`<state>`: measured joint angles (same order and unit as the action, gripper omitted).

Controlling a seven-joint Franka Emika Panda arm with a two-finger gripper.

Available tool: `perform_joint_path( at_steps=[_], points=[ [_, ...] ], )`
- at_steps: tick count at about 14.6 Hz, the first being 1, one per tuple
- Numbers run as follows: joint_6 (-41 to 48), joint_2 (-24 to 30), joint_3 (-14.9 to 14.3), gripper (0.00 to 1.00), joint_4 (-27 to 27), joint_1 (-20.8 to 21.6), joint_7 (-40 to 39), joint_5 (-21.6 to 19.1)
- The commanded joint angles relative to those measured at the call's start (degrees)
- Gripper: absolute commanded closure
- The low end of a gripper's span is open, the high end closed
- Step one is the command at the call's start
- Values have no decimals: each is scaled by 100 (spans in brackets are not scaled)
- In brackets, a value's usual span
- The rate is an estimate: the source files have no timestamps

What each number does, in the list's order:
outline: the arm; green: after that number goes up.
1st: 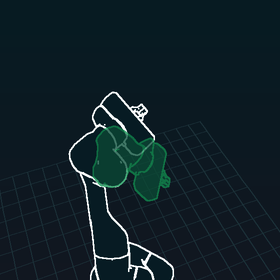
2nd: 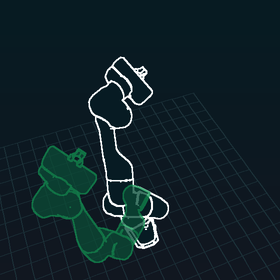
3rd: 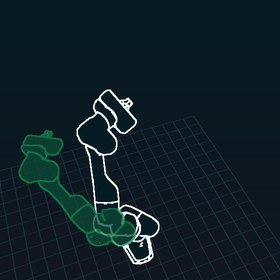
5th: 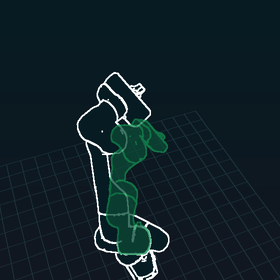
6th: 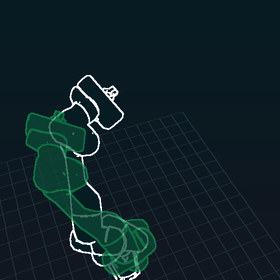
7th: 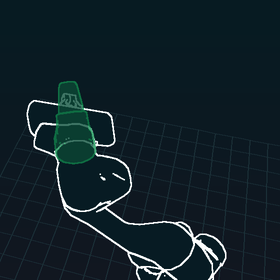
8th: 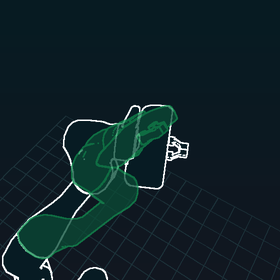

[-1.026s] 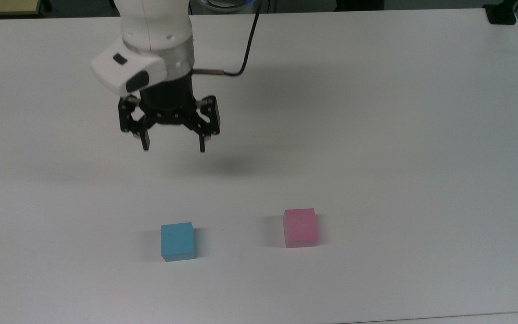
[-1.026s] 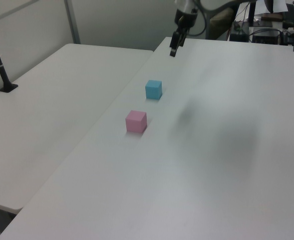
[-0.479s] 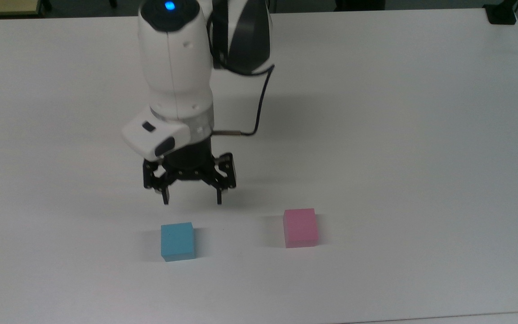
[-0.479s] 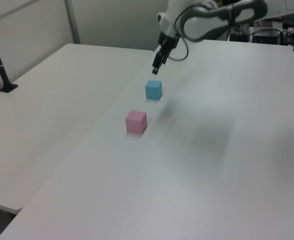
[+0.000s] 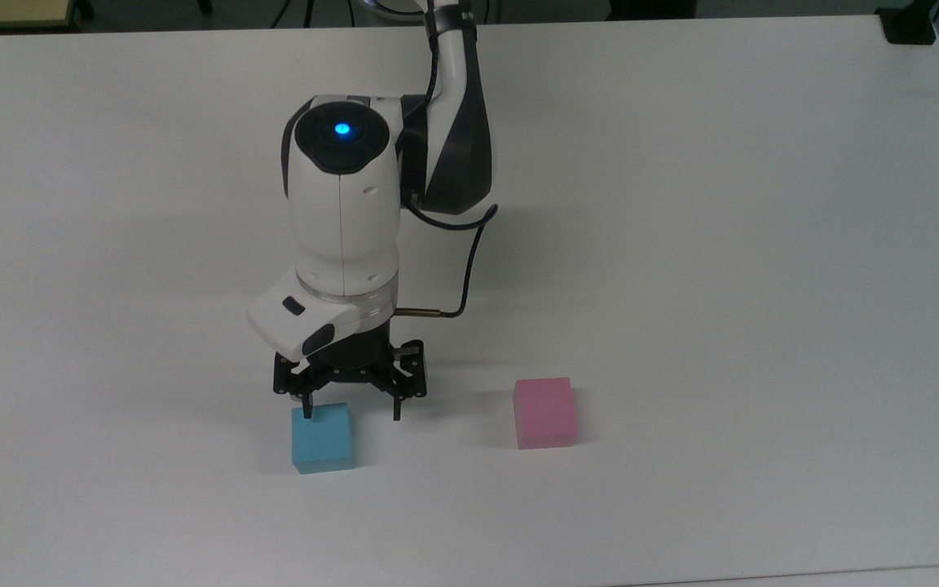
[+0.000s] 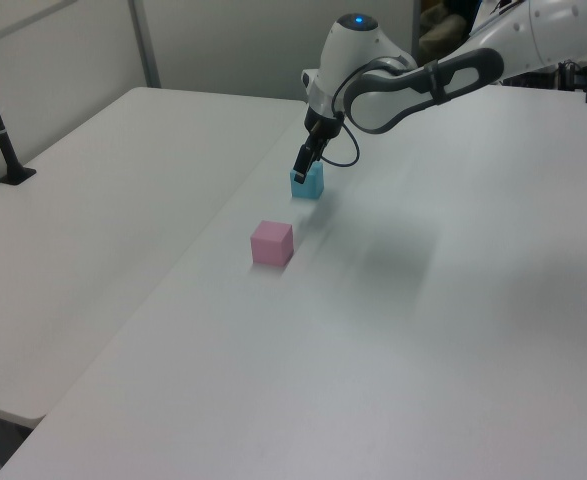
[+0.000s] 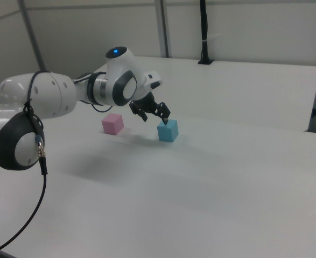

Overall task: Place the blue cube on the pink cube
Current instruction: 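Move the open gripper over the blue cube and lower it, then close the gripper around the blue cube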

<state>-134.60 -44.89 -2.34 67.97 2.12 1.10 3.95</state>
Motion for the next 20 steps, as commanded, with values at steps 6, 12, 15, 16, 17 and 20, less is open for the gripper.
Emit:
perform_joint_path(
  at_steps=[6,12,15,16,17,20],
  points=[
    [-110,-336,-337,0,-328,105,22,88],
    [-101,-327,-381,0,-328,113,-13,88],
    [-84,-327,-381,0,-328,113,-13,88],
    [-92,-327,-381,0,-328,113,-13,88],
    [-84,-318,-381,0,-328,113,-13,88],
    [-57,-301,-381,0,-328,113,-13,88]
  ],
)
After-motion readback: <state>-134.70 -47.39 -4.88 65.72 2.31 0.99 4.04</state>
